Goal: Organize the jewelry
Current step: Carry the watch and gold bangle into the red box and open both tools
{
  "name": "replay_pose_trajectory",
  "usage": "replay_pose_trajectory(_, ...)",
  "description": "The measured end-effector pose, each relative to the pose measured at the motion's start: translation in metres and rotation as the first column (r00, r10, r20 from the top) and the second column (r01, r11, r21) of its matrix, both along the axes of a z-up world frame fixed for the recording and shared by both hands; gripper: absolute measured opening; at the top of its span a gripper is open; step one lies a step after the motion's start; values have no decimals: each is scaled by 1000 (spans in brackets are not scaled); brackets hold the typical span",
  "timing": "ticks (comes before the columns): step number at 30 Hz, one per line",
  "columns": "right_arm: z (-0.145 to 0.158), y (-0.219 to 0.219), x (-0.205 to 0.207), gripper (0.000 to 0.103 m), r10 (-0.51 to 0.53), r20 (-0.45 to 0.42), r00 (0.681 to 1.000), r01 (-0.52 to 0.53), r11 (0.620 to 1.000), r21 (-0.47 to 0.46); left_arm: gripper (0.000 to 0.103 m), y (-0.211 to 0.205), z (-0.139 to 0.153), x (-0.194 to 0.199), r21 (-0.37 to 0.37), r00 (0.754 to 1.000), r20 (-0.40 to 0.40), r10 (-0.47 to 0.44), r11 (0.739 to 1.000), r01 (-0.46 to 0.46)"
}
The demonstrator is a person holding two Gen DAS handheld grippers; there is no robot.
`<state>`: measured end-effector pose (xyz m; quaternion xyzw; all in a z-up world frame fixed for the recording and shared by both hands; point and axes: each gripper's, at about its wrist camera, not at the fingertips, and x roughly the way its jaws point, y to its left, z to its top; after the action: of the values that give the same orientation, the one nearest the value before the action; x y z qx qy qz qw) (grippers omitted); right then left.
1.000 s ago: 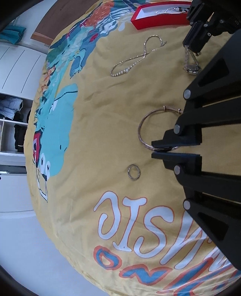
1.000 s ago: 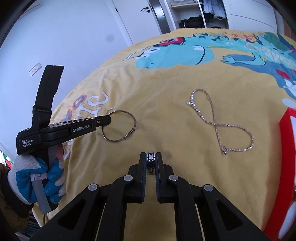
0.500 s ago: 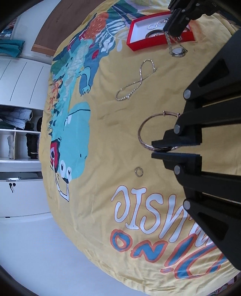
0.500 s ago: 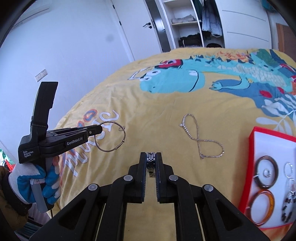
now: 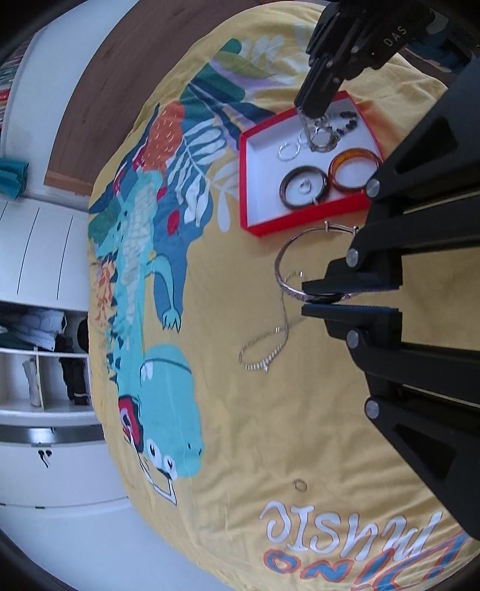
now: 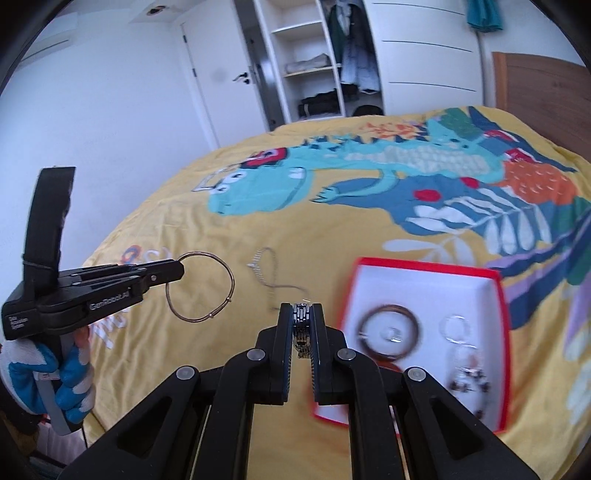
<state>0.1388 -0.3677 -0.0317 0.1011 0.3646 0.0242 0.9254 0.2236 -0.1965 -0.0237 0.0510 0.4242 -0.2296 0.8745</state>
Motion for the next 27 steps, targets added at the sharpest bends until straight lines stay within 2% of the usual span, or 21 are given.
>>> replay_pose_trajectory(6, -35, -53, -15, 9, -81, -68, 994, 81, 997, 5, 4, -73, -29, -19, 27, 991, -49, -123, 992, 125)
replay_pose_trajectory(12, -71, -81, -27, 9, -115, -121, 986, 121, 992, 42, 4, -112, -58, -35, 64, 978, -89, -190, 979, 196)
replay_pose_trajectory(19, -95, -98, -34, 9, -146, -152, 978, 158, 985, 71, 4, -125, -79, -39, 105, 975, -106, -194, 973, 205)
replay_pose_trajectory(27, -103, -104, -37, 9, -154, -165, 974, 170, 982, 84, 5, -122, -91, -34, 118, 978, -123, -171, 976, 186)
